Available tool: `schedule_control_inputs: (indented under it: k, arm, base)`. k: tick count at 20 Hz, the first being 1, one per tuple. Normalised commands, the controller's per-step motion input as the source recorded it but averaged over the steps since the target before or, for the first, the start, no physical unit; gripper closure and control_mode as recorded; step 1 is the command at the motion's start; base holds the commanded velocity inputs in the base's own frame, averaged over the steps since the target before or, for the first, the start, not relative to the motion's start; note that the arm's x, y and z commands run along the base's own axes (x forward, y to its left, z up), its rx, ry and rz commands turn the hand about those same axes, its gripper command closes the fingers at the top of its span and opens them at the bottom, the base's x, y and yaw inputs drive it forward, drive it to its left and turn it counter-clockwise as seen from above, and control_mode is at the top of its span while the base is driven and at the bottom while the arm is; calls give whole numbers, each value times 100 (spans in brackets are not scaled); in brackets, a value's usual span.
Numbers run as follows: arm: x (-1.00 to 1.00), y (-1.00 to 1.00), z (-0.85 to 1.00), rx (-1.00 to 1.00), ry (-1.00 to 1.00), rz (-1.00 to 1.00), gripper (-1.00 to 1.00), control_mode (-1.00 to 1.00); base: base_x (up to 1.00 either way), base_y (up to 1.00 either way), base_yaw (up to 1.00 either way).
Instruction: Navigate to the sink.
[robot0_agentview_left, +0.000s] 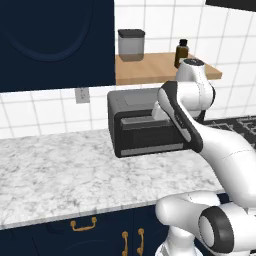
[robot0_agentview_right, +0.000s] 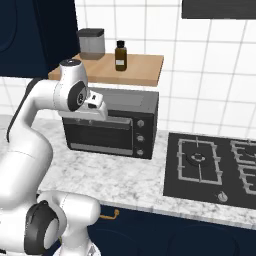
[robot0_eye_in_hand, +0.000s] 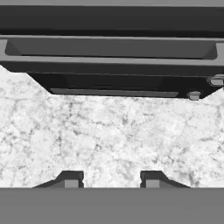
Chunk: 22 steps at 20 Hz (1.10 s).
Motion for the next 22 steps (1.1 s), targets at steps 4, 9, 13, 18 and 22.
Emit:
schedule_control_inputs:
  k: [4,9,13,18,22]
  arm:
    - [-49,0,-2,0,0,0,-100,-100]
    - [-100,-3,-25,0,0,0,-100,-100]
    - [-94,0,-25,-3,0,1,-100,-100]
    - [0,0,0,0,0,0,-100,100]
    - [0,0,0,0,0,0,-100,100]
  base:
    - [0,0,0]
    - [0,0,0]
    - [0,0,0]
    - [-76,0,26]
    - [-68,9,52]
